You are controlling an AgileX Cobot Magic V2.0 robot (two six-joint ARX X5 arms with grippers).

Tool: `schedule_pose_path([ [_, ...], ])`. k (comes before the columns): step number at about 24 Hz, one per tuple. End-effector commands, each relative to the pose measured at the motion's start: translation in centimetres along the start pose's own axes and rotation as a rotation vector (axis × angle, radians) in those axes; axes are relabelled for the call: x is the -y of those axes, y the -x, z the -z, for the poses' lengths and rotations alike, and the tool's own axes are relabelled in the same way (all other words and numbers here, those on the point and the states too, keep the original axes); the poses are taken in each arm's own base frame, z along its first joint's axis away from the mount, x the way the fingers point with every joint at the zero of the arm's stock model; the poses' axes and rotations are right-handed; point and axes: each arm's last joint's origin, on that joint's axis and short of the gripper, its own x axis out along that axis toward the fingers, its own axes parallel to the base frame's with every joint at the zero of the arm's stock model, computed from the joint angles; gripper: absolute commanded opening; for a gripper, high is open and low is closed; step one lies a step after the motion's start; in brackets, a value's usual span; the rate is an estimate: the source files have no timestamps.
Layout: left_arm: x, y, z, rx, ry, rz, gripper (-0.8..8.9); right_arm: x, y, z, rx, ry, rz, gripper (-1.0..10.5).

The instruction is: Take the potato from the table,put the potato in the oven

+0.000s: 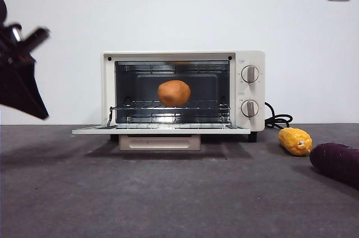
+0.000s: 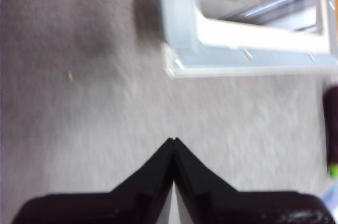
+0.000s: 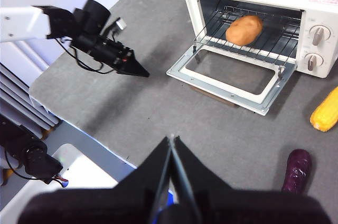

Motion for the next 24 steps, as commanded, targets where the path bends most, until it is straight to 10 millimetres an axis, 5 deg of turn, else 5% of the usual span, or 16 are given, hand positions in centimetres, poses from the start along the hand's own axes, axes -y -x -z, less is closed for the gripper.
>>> schedule_pose_path([
  [1, -1.0, -1.5, -0.4, 0.0, 0.098, 0.007, -0.07, 0.0, -0.6, 0.5, -0.038, -0.006, 0.023, -0.1],
  [15, -3.5, -5.6, -1.9, 0.028, 0.289, 0.045, -0.07, -0.1, -3.0, 1.7, -0.12, -0.021, 0.076, -0.1],
  [24, -3.0, -6.3, -2.3, 0.021, 0.279, 0.169, -0.07, -0.1, -3.0, 1.8, -0.123, -0.021, 0.077, -0.1],
])
